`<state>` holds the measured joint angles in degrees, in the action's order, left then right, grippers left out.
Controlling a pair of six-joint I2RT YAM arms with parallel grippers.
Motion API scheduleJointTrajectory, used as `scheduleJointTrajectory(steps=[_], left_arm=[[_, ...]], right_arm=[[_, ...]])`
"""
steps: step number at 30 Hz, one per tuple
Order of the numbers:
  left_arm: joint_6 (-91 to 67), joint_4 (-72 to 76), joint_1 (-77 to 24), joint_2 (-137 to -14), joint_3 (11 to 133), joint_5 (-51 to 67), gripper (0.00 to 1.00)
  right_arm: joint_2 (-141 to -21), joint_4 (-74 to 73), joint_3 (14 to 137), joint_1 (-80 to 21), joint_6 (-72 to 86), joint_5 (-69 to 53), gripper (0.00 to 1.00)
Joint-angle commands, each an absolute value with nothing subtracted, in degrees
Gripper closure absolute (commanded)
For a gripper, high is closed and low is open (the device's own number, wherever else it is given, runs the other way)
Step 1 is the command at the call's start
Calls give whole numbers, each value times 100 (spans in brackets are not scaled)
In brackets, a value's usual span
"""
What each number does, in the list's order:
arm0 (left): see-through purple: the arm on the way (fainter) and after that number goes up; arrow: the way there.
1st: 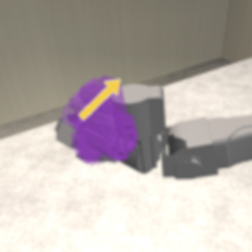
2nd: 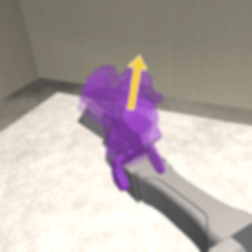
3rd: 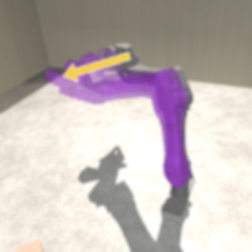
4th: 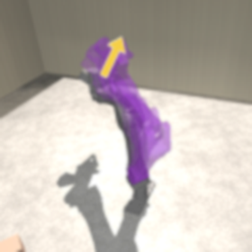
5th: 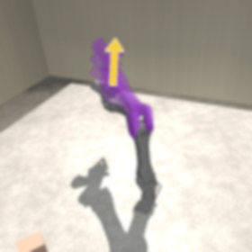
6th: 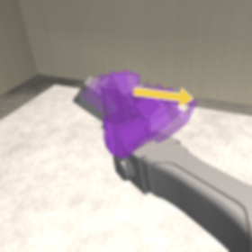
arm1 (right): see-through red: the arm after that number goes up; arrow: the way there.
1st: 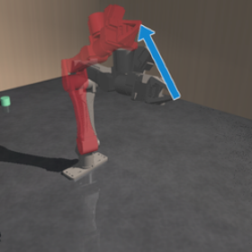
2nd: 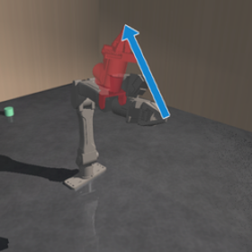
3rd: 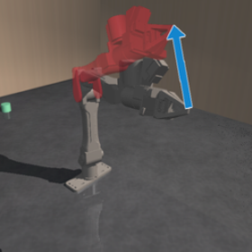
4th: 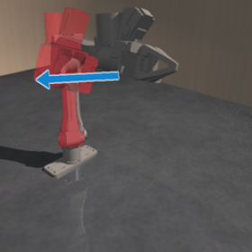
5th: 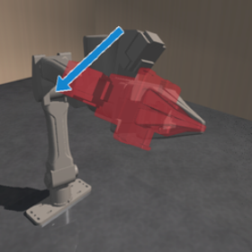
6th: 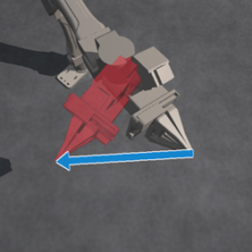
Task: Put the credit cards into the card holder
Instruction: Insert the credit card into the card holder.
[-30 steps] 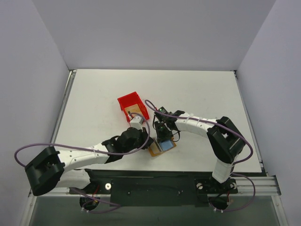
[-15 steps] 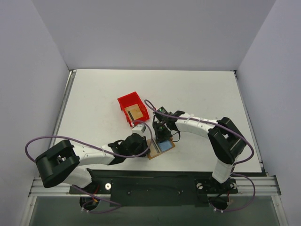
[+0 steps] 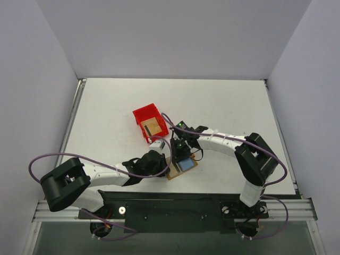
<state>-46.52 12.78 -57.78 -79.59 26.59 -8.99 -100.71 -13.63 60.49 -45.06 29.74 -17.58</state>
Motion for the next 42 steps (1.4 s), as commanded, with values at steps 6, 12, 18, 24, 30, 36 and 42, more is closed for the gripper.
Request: scheduleJointTrajectory(steps=[6,12,18,24,30,36,42], left_arm=[[-4746,1459,-5810,-7928,2637,-1011,78],[-4746,1441,-5810,-7928,2646,-1011,78],[-4737,1433,-5810,-7945,2646,-1020,78],[-4755,1433,-5810,-7989,2654,-1020,78],[-4772,1441,-5810,-8086,2663,-1011,78],[-4772,1371,-5810,-8068,2663,-1046,78],[-4790,1362,-5810,-8060,2637,-1072,79]], right_arm=[[-10178,-1652,6091,-4544,2945,-1310,81],[-10310,-1705,6065,-4553,2962,-1205,81],[-10257,-1854,6091,-4588,2918,-826,81],[-10257,-1942,6152,-4649,2909,-721,79],[-10230,-2074,6249,-4746,2874,-519,75],[-10292,-2127,6275,-4790,2874,-396,74],[-10388,-2136,6293,-4816,2865,-395,73]])
